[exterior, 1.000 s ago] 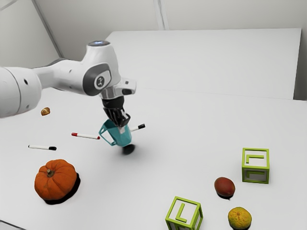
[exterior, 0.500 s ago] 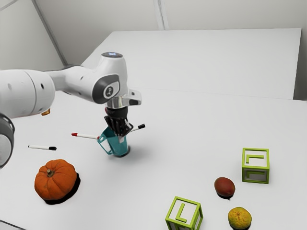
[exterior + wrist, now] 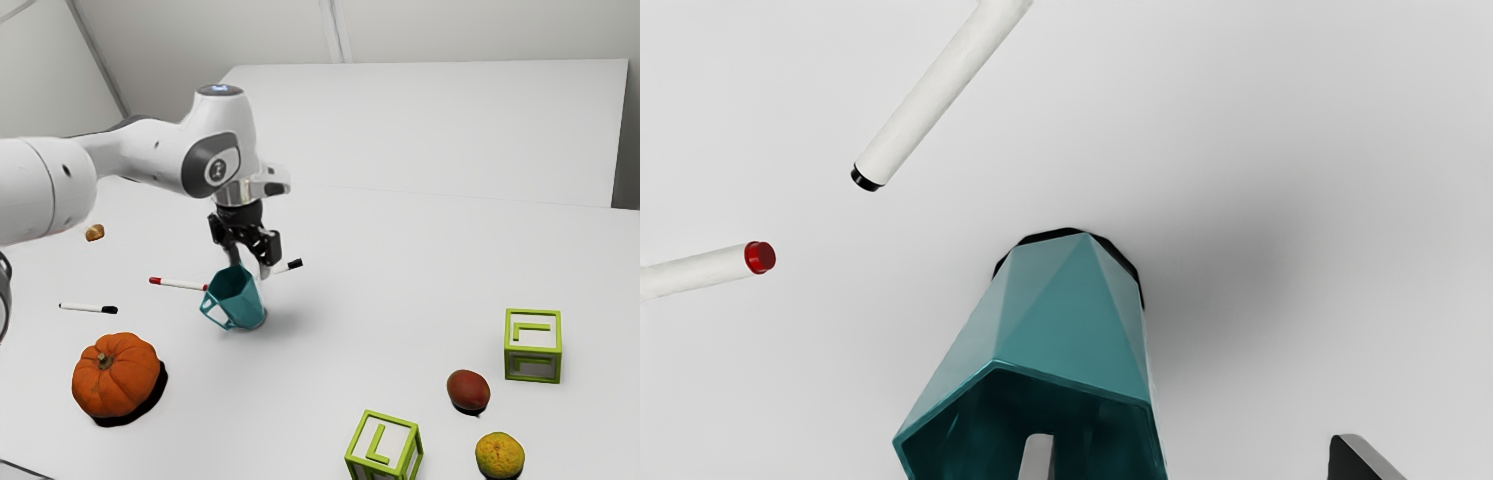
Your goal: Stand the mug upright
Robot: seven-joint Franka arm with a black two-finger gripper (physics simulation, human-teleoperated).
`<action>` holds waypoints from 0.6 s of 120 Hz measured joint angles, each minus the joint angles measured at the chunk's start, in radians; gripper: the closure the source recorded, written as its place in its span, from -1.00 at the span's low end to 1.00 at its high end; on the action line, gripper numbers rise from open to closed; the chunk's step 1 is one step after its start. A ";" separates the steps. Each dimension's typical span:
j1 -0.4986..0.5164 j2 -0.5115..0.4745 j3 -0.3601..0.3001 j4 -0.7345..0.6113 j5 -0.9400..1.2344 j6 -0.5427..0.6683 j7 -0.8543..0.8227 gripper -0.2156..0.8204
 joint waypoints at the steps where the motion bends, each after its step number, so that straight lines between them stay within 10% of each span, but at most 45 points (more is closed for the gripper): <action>1: 0.000 -0.006 0.000 0.000 -0.001 -0.001 -0.001 -0.25; 72: 0.179 -0.017 -0.120 0.453 -0.027 -0.217 0.091 -0.56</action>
